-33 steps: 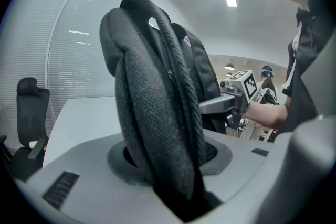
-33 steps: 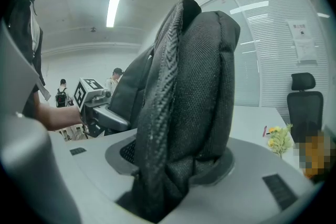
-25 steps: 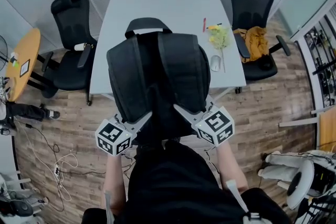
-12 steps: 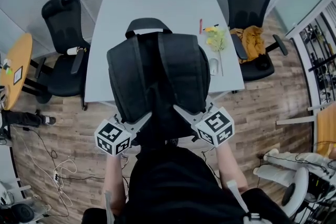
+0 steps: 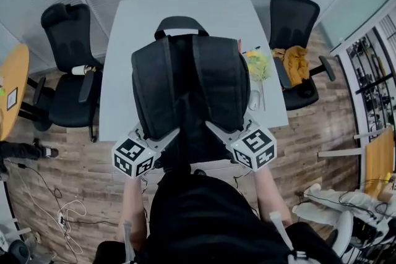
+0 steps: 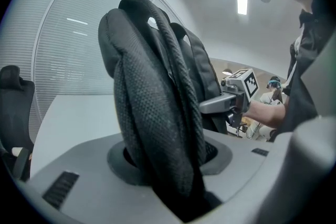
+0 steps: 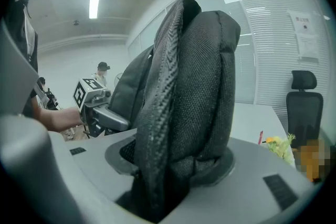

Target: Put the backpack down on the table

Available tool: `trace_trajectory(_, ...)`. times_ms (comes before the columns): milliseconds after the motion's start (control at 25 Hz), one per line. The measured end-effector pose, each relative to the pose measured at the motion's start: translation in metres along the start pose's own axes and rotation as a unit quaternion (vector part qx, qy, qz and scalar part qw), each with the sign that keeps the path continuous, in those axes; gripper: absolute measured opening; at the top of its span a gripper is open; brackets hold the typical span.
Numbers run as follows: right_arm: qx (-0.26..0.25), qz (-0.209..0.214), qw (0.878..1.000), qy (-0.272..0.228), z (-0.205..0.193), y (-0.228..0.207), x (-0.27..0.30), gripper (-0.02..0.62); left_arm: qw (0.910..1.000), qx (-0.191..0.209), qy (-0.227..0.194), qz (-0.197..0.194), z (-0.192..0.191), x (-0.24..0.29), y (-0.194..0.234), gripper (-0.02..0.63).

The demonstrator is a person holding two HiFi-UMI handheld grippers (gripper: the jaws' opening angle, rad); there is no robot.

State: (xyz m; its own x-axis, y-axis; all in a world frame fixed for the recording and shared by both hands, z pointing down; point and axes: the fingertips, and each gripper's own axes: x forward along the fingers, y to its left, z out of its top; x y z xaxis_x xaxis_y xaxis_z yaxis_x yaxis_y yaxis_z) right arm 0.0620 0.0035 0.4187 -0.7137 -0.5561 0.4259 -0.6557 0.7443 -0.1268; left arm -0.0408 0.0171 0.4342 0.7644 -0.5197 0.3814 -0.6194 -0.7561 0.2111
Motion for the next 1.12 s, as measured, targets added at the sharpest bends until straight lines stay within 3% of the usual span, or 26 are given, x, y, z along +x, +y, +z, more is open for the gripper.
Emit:
trace_trajectory(480,0.023,-0.033,0.999,0.002,0.035,-0.029,0.071,0.224,0.9993,0.013,0.013,-0.033,0.024,0.011,0.088,0.183)
trace_trajectory(1120,0.051,-0.059,0.997,0.028,0.027,-0.054,0.101,0.230,0.9970,0.001,0.032,-0.071,0.017,0.037,0.124,0.184)
